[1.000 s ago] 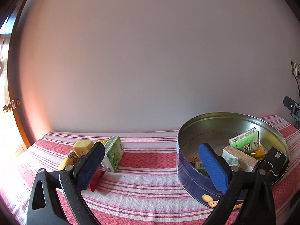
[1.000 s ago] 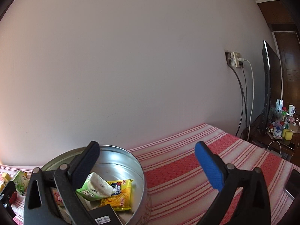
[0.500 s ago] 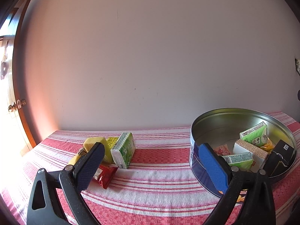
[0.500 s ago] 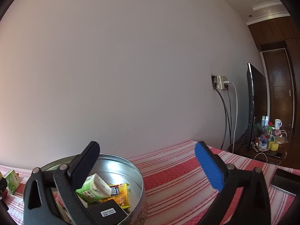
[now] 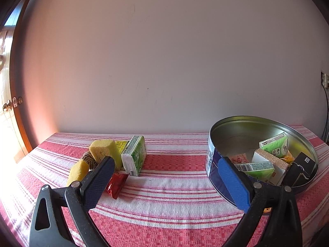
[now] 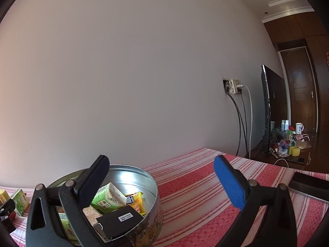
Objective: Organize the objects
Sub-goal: 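Withdraw both open tools from the tin toward the remaining items, then grasp the yellow sponge with the left tool while the right tool grasps the red snack packet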
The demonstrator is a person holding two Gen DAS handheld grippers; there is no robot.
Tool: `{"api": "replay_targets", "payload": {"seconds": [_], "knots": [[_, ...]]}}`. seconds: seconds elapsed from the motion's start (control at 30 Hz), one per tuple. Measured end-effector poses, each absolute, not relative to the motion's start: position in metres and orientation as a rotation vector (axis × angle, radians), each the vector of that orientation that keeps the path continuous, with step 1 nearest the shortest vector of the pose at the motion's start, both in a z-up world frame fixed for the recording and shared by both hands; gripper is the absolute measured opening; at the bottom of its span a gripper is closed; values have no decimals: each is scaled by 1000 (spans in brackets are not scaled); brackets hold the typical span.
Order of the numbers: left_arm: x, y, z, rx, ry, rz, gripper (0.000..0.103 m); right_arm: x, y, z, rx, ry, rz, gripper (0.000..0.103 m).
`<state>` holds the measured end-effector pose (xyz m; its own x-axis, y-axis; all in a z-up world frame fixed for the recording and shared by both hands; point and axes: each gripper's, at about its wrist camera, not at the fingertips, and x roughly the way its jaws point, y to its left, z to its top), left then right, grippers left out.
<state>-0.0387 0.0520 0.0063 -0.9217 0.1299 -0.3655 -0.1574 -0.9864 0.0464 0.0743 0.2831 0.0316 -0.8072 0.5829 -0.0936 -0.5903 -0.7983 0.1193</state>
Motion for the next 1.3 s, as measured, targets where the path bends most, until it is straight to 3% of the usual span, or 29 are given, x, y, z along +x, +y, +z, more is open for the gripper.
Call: {"api": "replay_targets", "payload": {"seconds": [0.63, 0.97, 1.3], "knots": [[-72, -31, 0, -700, 65, 3040, 102, 61, 194, 24, -219, 149, 2717, 103], [-117, -110, -15, -985, -233, 3083, 102, 42, 120, 18, -309, 71, 2898, 103], [-151, -143, -40, -1232, -415, 2941, 102, 14, 68, 8, -465, 47, 3019, 103]]}}
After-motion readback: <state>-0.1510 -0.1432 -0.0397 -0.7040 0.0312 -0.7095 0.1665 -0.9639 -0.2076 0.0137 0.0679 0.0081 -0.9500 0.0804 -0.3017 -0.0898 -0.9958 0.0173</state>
